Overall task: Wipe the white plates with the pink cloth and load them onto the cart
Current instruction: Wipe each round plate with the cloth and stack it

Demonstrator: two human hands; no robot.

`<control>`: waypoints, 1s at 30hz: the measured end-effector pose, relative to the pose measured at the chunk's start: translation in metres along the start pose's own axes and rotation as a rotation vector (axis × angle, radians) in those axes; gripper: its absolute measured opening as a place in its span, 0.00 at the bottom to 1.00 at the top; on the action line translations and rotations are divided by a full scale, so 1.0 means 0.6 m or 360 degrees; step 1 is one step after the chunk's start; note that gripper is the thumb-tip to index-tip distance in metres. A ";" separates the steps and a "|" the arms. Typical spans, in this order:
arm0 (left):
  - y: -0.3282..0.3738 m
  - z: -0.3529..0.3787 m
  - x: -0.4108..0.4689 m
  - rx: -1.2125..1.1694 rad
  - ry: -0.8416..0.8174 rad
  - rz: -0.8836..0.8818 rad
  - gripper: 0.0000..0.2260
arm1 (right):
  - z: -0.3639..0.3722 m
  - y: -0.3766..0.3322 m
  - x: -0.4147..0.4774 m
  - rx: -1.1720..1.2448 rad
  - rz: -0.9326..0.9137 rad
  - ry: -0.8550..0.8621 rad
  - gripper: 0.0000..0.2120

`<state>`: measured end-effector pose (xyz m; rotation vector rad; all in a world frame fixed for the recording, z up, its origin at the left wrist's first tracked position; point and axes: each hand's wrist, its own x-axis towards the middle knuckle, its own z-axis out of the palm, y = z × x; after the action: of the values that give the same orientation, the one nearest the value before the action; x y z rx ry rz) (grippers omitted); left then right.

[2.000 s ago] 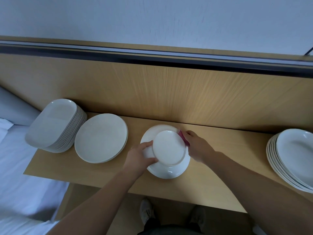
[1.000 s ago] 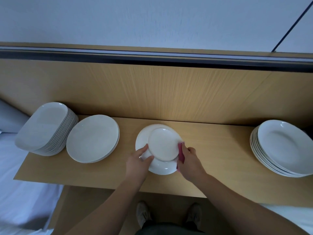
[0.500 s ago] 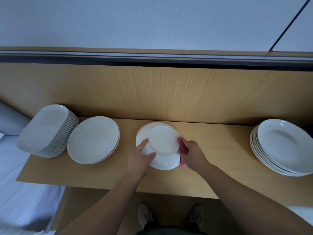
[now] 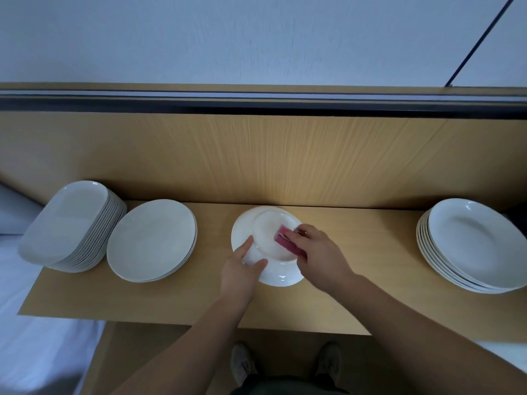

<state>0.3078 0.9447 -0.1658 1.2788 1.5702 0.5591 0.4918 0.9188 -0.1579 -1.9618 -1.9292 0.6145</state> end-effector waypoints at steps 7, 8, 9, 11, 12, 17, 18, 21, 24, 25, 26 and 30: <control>-0.008 0.001 0.009 0.0006 -0.0041 0.0021 0.26 | 0.016 0.003 0.056 -0.0433 -0.0468 -0.0415 0.26; -0.008 0.001 0.010 0.0010 -0.0047 0.0030 0.26 | 0.017 0.004 0.071 -0.0460 -0.0483 -0.0405 0.25; -0.008 0.001 0.011 0.0012 -0.0050 0.0035 0.25 | 0.020 0.005 0.089 -0.0499 -0.0500 -0.0389 0.25; -0.007 0.002 0.012 0.0018 -0.0051 0.0029 0.25 | 0.024 0.007 0.127 -0.0583 -0.0480 -0.0374 0.26; -0.007 0.003 0.011 0.0020 -0.0049 0.0026 0.25 | 0.025 0.006 0.142 -0.0606 -0.0442 -0.0382 0.27; -0.007 0.002 0.014 -0.0031 -0.0031 -0.0018 0.25 | 0.006 0.044 0.163 -0.0647 -0.0165 -0.0450 0.27; -0.006 0.002 0.016 -0.0029 -0.0027 -0.0018 0.25 | 0.002 0.054 0.154 -0.0607 -0.0111 -0.0445 0.27; -0.004 0.003 0.017 -0.0057 -0.0021 -0.0013 0.24 | 0.002 0.065 0.109 -0.0592 -0.0122 -0.0482 0.28; -0.002 0.005 0.014 -0.0085 -0.0033 -0.0010 0.24 | 0.001 0.056 0.059 -0.0504 -0.0250 -0.0472 0.28; -0.001 0.004 0.014 -0.0089 -0.0043 -0.0004 0.24 | 0.000 0.053 0.049 -0.0471 -0.0314 -0.0488 0.27; 0.002 0.003 0.012 -0.0091 -0.0054 0.0001 0.25 | -0.001 0.052 0.044 -0.0434 -0.0366 -0.0514 0.27; 0.021 0.001 0.007 -0.0098 -0.0024 0.0159 0.30 | -0.028 0.063 0.044 -0.0289 -0.0351 -0.0476 0.25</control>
<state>0.3140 0.9526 -0.1574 1.3171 1.4714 0.6546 0.5328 0.9448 -0.1647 -1.8037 -2.4202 0.7268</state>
